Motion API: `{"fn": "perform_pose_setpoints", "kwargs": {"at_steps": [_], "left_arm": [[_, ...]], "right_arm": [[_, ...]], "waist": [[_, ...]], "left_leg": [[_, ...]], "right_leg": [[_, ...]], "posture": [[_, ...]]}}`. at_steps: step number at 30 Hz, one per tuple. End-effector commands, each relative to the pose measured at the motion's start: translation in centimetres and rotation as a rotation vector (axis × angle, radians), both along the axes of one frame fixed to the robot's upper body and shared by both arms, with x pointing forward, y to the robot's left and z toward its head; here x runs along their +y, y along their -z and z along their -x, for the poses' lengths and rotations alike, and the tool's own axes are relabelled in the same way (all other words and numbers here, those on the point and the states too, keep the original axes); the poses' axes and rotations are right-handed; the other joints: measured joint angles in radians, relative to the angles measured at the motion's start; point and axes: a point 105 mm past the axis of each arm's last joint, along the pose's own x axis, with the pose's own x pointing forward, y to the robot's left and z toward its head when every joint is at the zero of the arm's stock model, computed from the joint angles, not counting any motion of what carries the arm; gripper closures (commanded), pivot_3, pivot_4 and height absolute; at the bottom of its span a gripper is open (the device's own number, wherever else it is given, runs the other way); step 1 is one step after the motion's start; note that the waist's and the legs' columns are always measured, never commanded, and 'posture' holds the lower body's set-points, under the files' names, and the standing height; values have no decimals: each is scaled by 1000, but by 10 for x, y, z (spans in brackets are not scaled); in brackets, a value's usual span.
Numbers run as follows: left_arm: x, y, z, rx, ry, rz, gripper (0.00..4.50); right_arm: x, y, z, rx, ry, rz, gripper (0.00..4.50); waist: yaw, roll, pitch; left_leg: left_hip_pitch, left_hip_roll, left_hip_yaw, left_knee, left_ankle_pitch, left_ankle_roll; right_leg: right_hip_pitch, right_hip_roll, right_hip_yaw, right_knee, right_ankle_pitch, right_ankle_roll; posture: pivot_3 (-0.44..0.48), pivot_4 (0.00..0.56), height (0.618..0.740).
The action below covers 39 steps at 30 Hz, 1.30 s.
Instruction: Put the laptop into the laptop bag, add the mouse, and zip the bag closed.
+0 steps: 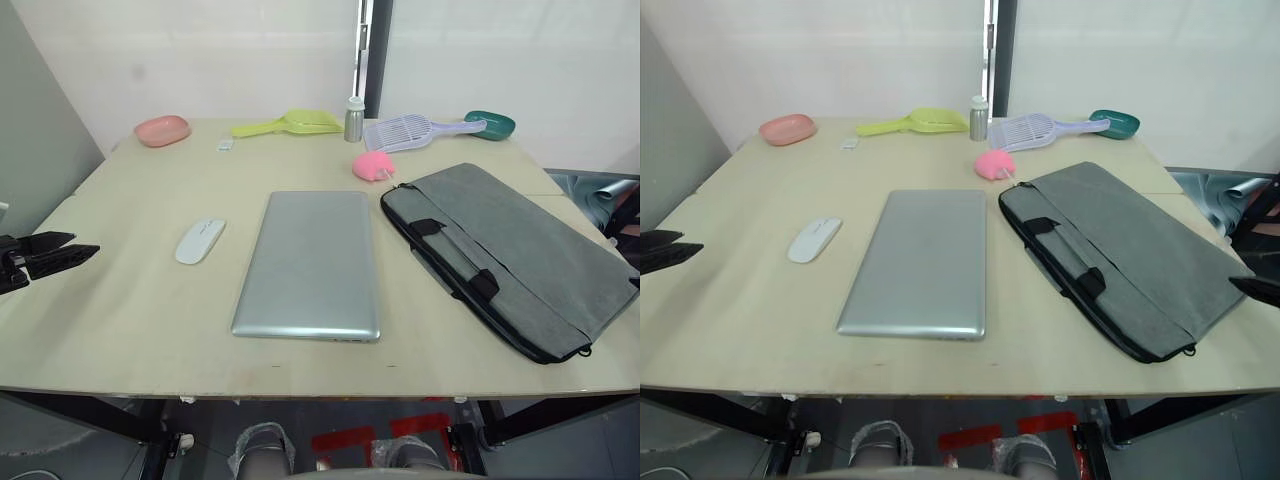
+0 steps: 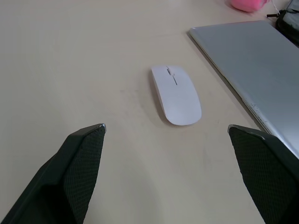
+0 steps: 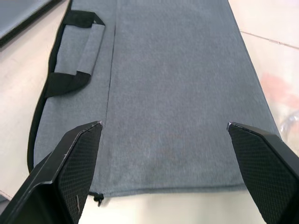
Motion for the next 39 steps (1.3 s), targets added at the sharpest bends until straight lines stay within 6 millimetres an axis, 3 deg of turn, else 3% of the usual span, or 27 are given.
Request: {"fn": "perform_pose_setpoints", "kwargs": {"at_steps": [1, 8, 13, 16, 20, 23, 29, 32, 39], "left_arm": [[-11, -14, -6, -48, 50, -10, 88], [-43, -18, -21, -69, 145, 2, 88], [-78, -20, -34, -113, 245, 36, 88], [-106, -11, -42, -130, 345, 25, 88], [-129, -1, -61, 0, 326, 256, 0], [-146, 18, -69, 185, 289, 362, 0], [-156, 37, -81, 427, 193, 546, 0], [-163, 50, -82, 530, 183, 527, 0], [-174, 59, -89, 635, 177, 494, 0]], "right_arm": [[16, -23, -7, -106, -60, -11, 0], [61, -20, -21, -97, -200, -2, 0], [116, -13, -31, -70, -372, -11, 0], [145, -8, -47, -68, -429, 41, 0], [174, -7, -70, -96, -478, 71, 1179], [203, -2, -78, -100, -585, 98, 2225], [235, 18, -96, -80, -712, 184, 4284], [242, 32, -106, -64, -764, 246, 4434], [258, 51, -139, -64, -759, 369, 4434]], "waist": [[0, 0, 0], [2, 0, 0], [2, 0, 0], [2, 0, 0], [2, 0, 0], [2, 0, 0], [-3, 1, 0], [-3, 0, 0], [-3, 1, 0]], "left_leg": [[0, 0, 0, 0, 0, 0], [0, 0, 0, 1, 0, 0], [0, 0, 0, 1, 0, 0], [0, 0, 0, 1, 0, 0], [0, 0, -1, 3, 1, 0], [-1, 0, -2, 5, 1, 0], [-2, -1, -3, 4, 1, -1], [-3, -1, -3, 5, 1, -1], [-5, -1, -5, 6, 1, -1]], "right_leg": [[0, 0, 0, 0, 0, 0], [0, 0, 0, 1, 0, 0], [0, 0, 0, 2, 0, 0], [1, 0, 0, 2, 0, 0], [0, 0, 0, 6, 0, 0], [-1, 1, 0, 8, 0, 0], [-2, 1, -1, 8, 0, -1], [-1, 1, -1, 7, 0, -1], [-1, 1, -3, 8, 0, -1]], "posture": [[0, 150, 740], [0, 150, 740], [0, 150, 740], [0, 150, 740], [0, 150, 740], [0, 150, 740], [0, 150, 740], [0, 150, 740], [0, 150, 740]]}}
